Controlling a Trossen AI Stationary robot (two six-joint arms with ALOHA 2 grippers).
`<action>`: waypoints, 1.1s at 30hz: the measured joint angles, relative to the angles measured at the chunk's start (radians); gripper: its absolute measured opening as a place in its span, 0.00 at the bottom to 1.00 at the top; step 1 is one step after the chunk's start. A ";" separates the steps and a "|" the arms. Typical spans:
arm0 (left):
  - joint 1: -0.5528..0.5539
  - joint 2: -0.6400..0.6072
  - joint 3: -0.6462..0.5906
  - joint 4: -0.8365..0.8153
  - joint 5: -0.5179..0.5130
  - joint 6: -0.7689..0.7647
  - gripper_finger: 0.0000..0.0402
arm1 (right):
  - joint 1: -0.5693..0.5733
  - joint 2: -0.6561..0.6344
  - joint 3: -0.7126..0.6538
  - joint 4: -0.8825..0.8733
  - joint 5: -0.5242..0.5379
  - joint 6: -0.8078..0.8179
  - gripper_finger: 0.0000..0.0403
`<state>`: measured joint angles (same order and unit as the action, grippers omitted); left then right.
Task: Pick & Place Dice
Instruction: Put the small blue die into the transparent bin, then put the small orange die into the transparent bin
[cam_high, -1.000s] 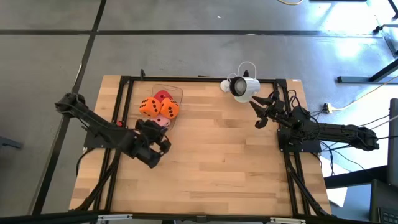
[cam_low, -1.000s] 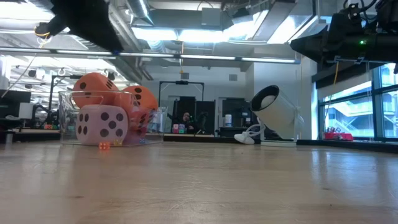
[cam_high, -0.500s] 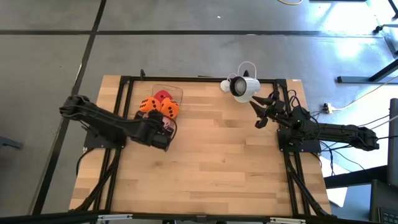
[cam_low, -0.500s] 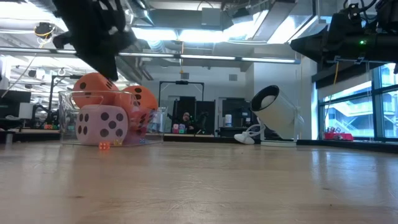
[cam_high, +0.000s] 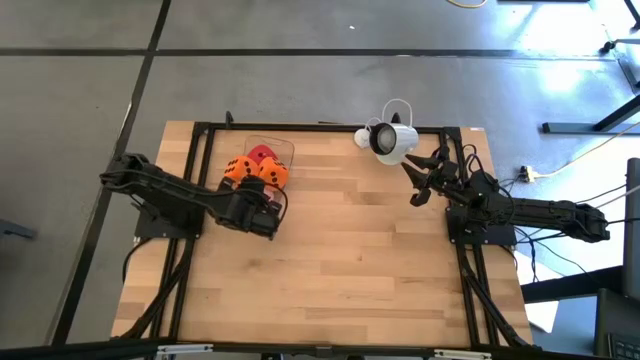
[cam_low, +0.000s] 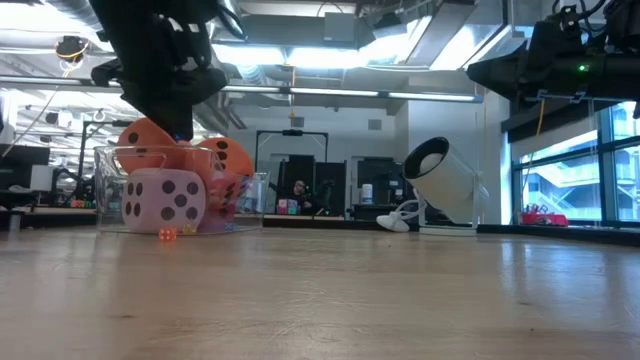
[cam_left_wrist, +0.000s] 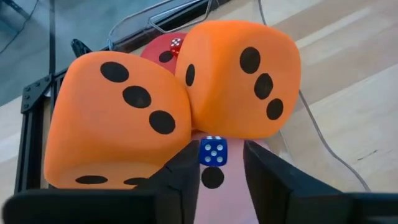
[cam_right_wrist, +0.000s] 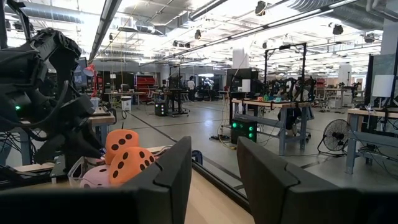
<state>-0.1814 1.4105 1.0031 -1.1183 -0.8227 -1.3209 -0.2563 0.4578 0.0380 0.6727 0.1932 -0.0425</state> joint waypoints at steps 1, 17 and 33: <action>0.000 0.000 0.000 0.000 0.002 0.000 0.30 | 0.000 0.000 0.000 0.000 0.000 0.000 0.32; -0.014 0.000 0.000 0.028 0.056 -0.082 0.35 | 0.000 0.000 0.000 0.000 0.000 0.000 0.32; -0.195 -0.008 0.000 0.177 -0.106 0.018 0.34 | 0.000 0.000 0.000 0.000 0.000 0.000 0.32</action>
<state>-0.3765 1.4026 1.0027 -0.9417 -0.9284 -1.3028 -0.2565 0.4578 0.0377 0.6727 0.1932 -0.0425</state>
